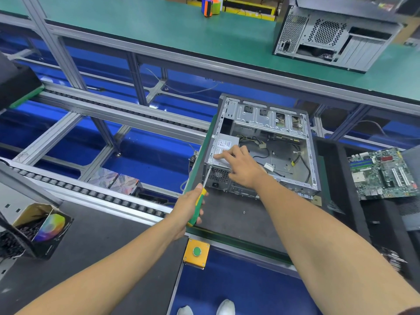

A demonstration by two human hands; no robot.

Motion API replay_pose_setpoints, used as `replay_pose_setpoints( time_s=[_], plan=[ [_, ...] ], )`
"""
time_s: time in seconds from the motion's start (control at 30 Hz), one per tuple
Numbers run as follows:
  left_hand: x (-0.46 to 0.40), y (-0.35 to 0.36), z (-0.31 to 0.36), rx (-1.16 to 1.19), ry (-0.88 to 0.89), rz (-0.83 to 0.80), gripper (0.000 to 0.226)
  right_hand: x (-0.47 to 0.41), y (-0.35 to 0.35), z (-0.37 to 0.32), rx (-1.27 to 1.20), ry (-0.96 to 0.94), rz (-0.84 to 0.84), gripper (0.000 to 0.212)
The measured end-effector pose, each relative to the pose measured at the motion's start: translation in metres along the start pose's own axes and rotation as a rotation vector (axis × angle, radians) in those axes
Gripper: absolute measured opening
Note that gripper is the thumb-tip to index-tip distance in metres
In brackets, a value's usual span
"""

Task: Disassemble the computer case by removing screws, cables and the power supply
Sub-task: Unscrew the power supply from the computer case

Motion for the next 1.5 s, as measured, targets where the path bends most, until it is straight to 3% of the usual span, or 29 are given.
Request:
replay_pose_setpoints(
  time_s=[0.23, 0.4, 0.57, 0.83, 1.27, 1.5],
  plan=[
    [-0.0025, -0.0051, -0.0017, -0.03, 0.097, -0.014, 0.038, -0.0004, 0.0017, 0.0008, -0.006, 0.004, 0.007, 0.08],
    [0.0003, -0.0004, -0.0025, 0.016, 0.042, -0.096, 0.045, -0.0001, 0.0017, 0.0007, -0.001, -0.003, 0.022, 0.079],
    [-0.0017, -0.0021, -0.0029, -0.021, 0.016, -0.059, 0.051, -0.0002, 0.0009, 0.0005, 0.0, -0.001, 0.021, 0.079],
    [-0.0046, -0.0032, -0.002, -0.07, 0.086, 0.003, 0.039, 0.0002, 0.0001, -0.0003, -0.003, -0.002, 0.015, 0.078],
    [-0.0016, -0.001, 0.003, -0.04, 0.015, -0.06, 0.044, 0.0013, -0.0007, -0.0003, -0.017, -0.007, 0.017, 0.077],
    [-0.0039, -0.0049, 0.0032, -0.04, 0.091, -0.058, 0.037, 0.0013, -0.0006, -0.0006, -0.015, -0.013, 0.021, 0.076]
  ],
)
Point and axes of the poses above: each hand's wrist, its own x-axis away from the middle knuckle, its own y-axis out of the palm, z = x × y, the point moved 3 cm from there along -x, towards the middle knuckle, and after that the axes turned 10 degrees about y, right-handed, at the moved point
